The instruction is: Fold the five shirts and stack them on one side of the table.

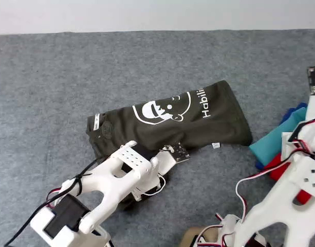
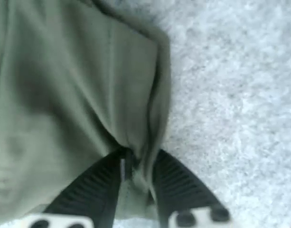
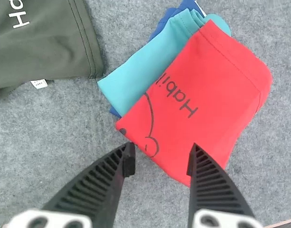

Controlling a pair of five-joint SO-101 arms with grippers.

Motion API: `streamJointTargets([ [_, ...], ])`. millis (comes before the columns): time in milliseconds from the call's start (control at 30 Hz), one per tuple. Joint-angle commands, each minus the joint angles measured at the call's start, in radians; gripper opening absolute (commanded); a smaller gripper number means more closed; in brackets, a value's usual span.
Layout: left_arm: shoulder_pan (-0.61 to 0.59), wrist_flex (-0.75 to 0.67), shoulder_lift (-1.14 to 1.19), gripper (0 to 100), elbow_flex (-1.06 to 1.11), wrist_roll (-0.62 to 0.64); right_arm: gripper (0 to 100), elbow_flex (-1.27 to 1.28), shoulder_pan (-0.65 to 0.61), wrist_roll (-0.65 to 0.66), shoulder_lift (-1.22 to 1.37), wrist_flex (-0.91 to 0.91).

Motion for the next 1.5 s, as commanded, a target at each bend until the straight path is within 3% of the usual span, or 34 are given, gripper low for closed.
streamJointTargets([
  [0,-0.003,-0.008,0.003,1,-0.033,-0.034,19.0,-0.009,0.004,0.008,-0.039,0.041],
  [600,-0.035,0.262,0.003,1,-0.378,-0.084,18.8,-0.009,0.005,0.008,-0.039,0.041],
  [900,-0.219,0.264,0.005,1,-0.510,-0.244,18.8,-0.009,0.008,0.008,-0.041,0.041],
  [1267,-0.302,0.135,0.014,1,-0.522,-0.347,18.8,-0.009,0.008,0.008,-0.041,0.041],
  [1467,-0.341,0.120,0.189,1,-0.625,-0.377,18.8,-0.006,0.008,0.008,-0.041,0.042],
])
